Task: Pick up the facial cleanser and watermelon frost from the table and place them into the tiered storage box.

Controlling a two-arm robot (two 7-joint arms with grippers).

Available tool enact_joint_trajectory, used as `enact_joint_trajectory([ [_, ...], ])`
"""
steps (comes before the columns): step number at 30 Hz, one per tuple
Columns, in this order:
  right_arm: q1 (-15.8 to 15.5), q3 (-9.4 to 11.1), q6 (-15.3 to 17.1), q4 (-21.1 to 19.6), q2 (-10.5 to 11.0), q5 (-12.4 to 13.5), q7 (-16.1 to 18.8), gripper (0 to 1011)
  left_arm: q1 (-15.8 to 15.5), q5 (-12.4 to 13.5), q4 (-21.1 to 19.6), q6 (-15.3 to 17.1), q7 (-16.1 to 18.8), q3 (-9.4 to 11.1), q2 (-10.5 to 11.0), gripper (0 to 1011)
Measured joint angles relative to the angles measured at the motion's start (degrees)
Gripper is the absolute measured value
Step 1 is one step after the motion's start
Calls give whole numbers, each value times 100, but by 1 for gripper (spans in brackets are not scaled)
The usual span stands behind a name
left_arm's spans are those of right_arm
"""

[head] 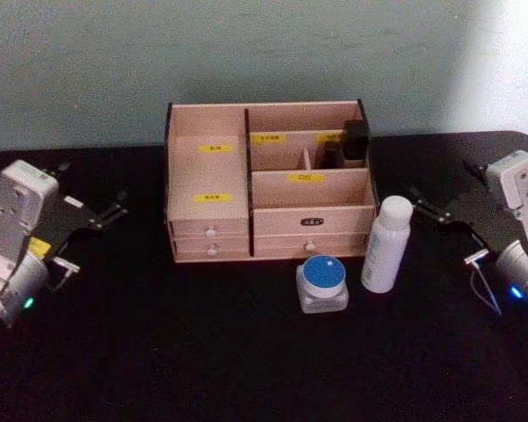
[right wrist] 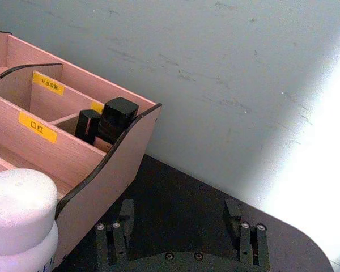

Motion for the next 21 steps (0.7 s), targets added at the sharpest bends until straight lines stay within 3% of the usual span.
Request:
enact_joint_trajectory([
  [21, 0, 0, 0, 0, 0, 0, 0, 1003, 0, 0, 0, 0, 0, 0, 0, 1001],
])
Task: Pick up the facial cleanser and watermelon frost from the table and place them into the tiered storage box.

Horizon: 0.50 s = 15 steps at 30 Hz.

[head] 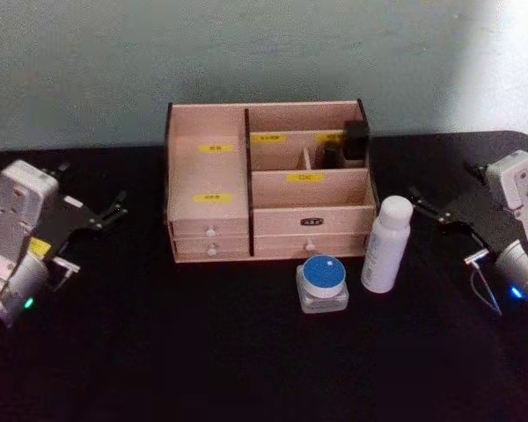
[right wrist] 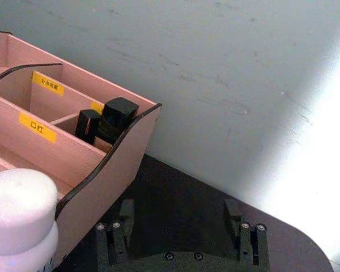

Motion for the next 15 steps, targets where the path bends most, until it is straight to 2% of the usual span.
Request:
enact_joint_trajectory([
  [15, 0, 0, 0, 0, 0, 0, 0, 1003, 0, 0, 0, 0, 0, 0, 0, 1001],
])
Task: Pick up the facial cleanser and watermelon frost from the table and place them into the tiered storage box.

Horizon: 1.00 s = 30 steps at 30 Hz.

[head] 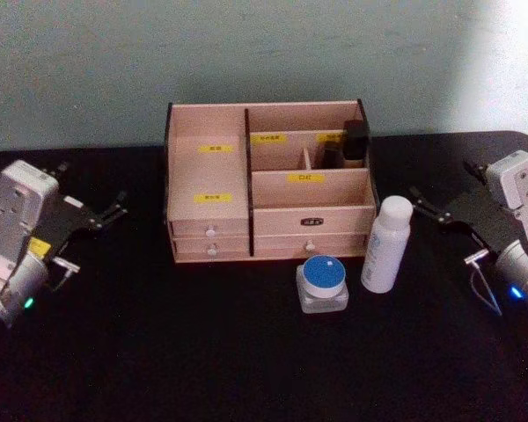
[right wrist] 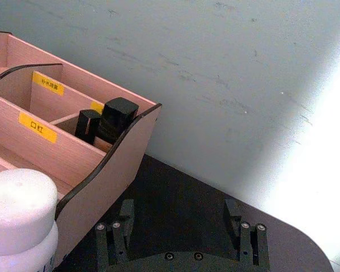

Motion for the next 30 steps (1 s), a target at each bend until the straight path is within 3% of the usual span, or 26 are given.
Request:
enact_joint_trajectory([
  [7, -4, 8, 0, -1, -3, -5, 1, 1003, 0, 0, 0, 0, 0, 0, 0, 1001],
  [16, -143, 228, 20, -139, -24, -36, 89, 1002, 0, 0, 0, 0, 0, 0, 0, 1001],
  [23, -332, 430, 89, -344, -19, 136, 230, 1002, 0, 0, 0, 0, 0, 0, 0, 1001],
  [30, -618, 711, 397, -725, 56, 423, 373, 1002, 0, 0, 0, 0, 0, 0, 0, 1001],
])
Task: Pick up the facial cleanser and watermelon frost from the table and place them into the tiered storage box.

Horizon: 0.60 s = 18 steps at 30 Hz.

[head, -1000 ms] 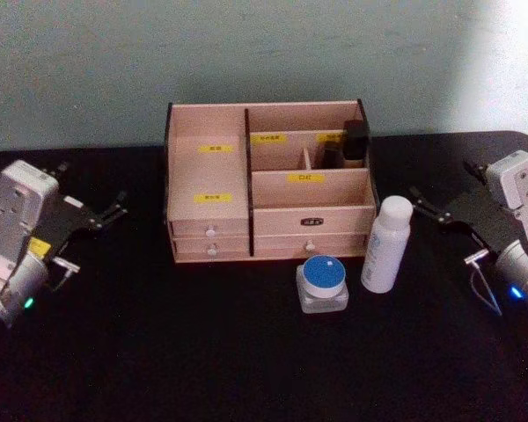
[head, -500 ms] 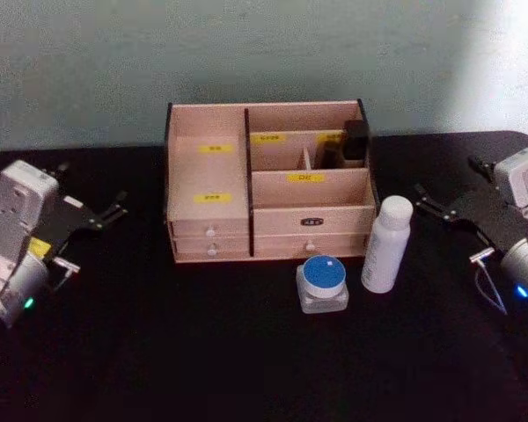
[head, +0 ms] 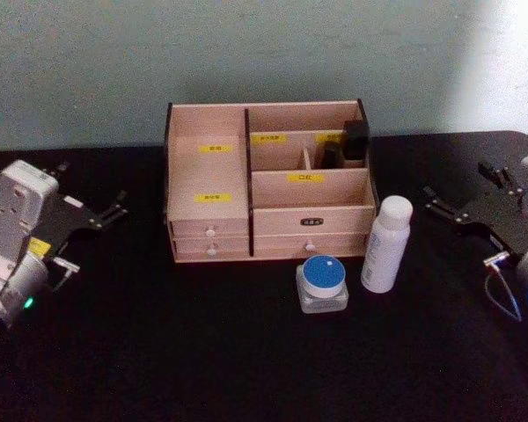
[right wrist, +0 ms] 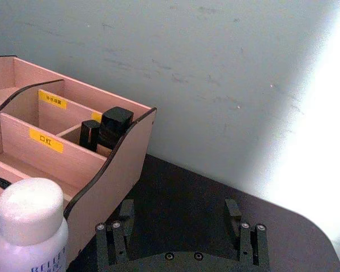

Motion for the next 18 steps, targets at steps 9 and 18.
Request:
enact_joint_trajectory([
  [9, -508, 398, 403, -557, 156, 368, 159, 1003, 0, 0, 0, 0, 0, 0, 0, 1001],
  [18, -928, 593, 587, -988, 240, 544, 448, 1003, 0, 0, 0, 0, 0, 0, 0, 1001],
])
